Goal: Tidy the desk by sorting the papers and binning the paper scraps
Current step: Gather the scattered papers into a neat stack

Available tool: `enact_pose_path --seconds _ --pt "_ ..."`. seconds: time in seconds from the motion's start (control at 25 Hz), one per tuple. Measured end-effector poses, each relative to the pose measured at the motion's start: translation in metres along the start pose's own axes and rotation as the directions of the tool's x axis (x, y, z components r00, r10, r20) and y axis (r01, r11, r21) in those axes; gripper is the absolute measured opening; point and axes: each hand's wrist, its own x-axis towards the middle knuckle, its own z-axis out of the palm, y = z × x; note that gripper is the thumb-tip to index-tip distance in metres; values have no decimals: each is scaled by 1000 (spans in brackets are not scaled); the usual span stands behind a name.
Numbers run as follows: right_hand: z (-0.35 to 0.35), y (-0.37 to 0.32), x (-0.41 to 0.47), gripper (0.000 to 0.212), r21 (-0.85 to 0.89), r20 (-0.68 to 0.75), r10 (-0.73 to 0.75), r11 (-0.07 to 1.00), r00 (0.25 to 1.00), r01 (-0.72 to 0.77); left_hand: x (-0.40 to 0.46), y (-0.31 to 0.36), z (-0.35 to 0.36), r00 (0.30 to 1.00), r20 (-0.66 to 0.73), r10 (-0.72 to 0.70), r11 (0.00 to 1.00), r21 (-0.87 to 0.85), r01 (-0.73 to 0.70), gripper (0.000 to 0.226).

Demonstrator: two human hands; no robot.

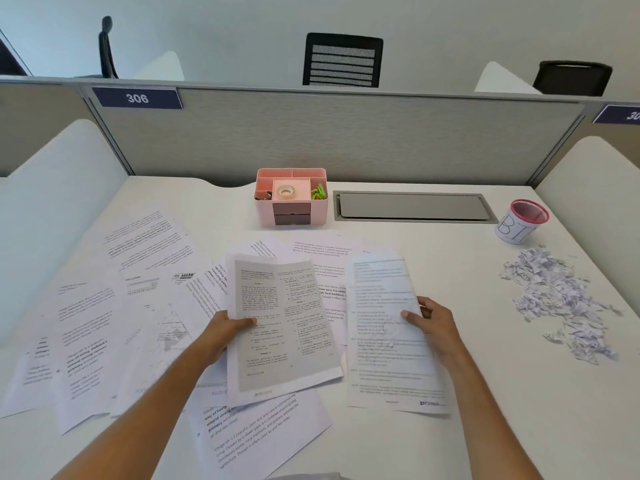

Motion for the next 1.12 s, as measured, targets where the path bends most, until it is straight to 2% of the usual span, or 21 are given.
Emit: enact_pose_path --seconds 0.12,0.32,0.48,0.64,0.72,0.88,1.0,1.12 --pt "-1 -18 -3 43 96 124 -58 994 991 47 0 -4 -1 1000 -12 14 1000 -28 -14 36" --pt "18 -38 -6 43 130 272 -86 990 958 52 -2 -5 -1 999 -6 47 997 -55 -47 33" --pt "36 -56 -4 39 188 309 -88 982 947 30 -7 -5 -1 998 -20 53 996 -74 -54 34" --pt "59 -64 5 37 203 315 -16 978 949 -51 -12 -4 -1 998 -1 67 994 -82 -67 46" --pt "76 -59 12 36 125 281 43 989 959 -81 -11 -3 -1 998 0 69 994 -85 -69 48" --pt "112 -32 22 34 -139 132 125 984 983 -107 -8 -4 -3 998 4 60 995 -81 -59 50" --pt "131 -15 21 34 -436 47 98 897 994 -68 -7 -5 -5 998 15 60 994 -92 -58 47" --pt "149 -7 17 37 -556 -30 21 831 999 -34 -5 -6 -5 998 28 63 992 -109 -59 46"
